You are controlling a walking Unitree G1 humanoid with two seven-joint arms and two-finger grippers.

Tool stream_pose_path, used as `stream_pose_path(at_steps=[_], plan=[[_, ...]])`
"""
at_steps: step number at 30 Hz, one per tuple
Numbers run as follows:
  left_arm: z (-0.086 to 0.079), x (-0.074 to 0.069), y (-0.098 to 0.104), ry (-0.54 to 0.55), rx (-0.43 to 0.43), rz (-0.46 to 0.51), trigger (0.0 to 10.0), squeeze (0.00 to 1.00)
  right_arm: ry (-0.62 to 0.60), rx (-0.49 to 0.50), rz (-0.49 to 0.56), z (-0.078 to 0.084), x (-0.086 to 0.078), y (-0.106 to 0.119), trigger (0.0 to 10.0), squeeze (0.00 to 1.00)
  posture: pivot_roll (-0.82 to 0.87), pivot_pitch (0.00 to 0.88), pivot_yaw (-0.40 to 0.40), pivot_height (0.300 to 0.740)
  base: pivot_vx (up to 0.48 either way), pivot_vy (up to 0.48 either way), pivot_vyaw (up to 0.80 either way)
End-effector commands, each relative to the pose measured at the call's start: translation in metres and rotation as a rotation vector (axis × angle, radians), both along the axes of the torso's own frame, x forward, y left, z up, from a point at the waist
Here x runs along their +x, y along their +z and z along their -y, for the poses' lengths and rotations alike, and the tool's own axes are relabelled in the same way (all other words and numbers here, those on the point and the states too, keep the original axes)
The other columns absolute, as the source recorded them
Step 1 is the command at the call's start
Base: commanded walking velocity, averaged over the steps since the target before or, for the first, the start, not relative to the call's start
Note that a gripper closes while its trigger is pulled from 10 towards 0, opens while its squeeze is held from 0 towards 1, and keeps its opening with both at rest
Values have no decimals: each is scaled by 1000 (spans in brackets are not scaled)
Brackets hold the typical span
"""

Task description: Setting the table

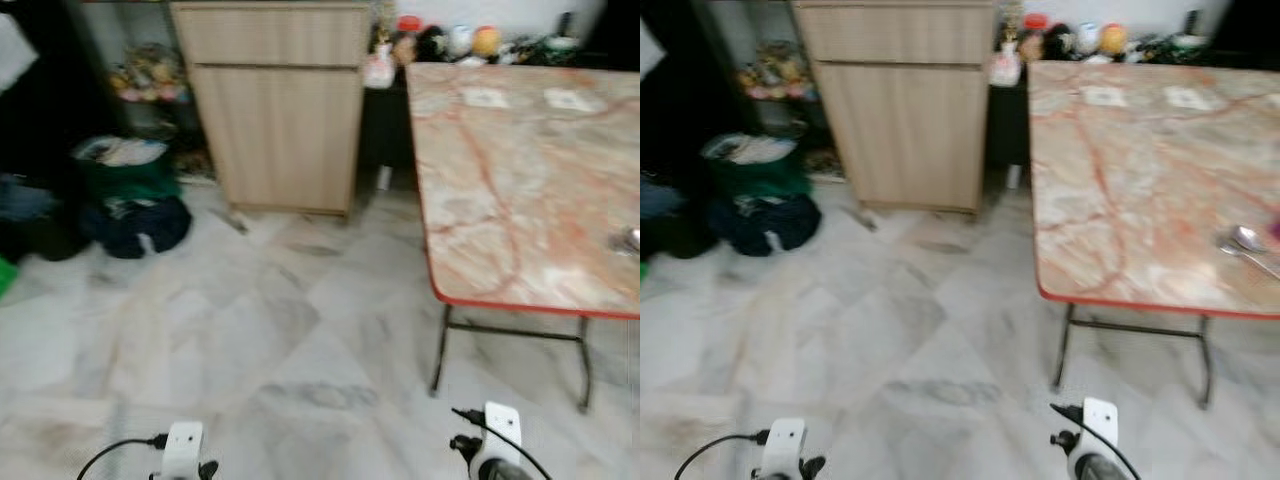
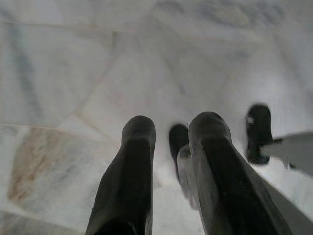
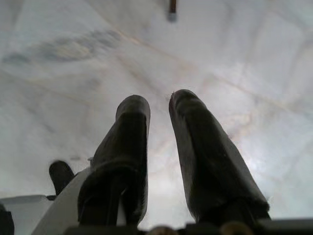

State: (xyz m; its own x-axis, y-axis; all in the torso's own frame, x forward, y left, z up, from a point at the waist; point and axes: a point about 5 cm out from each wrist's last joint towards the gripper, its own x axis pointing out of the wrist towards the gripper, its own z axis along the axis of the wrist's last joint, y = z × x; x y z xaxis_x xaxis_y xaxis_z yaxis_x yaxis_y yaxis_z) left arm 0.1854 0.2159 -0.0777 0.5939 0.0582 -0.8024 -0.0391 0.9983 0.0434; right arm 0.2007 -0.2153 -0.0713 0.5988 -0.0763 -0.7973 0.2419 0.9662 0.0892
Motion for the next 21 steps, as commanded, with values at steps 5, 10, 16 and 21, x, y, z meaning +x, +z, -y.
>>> stream_pose_path(at_steps=[5,10,16,21], plan=[[-1,-8,-4,-60,27,-38,10000,0,-32,12,-4,-4,-7,-5,10000,0,-61,28,33,740,0,-390,0],[-4,-14,-6,-53,30,-46,10000,0,-28,7,-18,-6,-12,-7,10000,0,-73,0,39,740,0,-480,0],[-9,-25,-9,-57,34,-61,10000,0,-54,10,-44,-6,-20,-11,10000,0,-70,0,46,740,0,-480,0],[-9,-29,-10,-61,34,-67,10000,0,-71,12,-50,-5,-26,-14,10000,0,-69,0,43,740,0,-480,-761]])
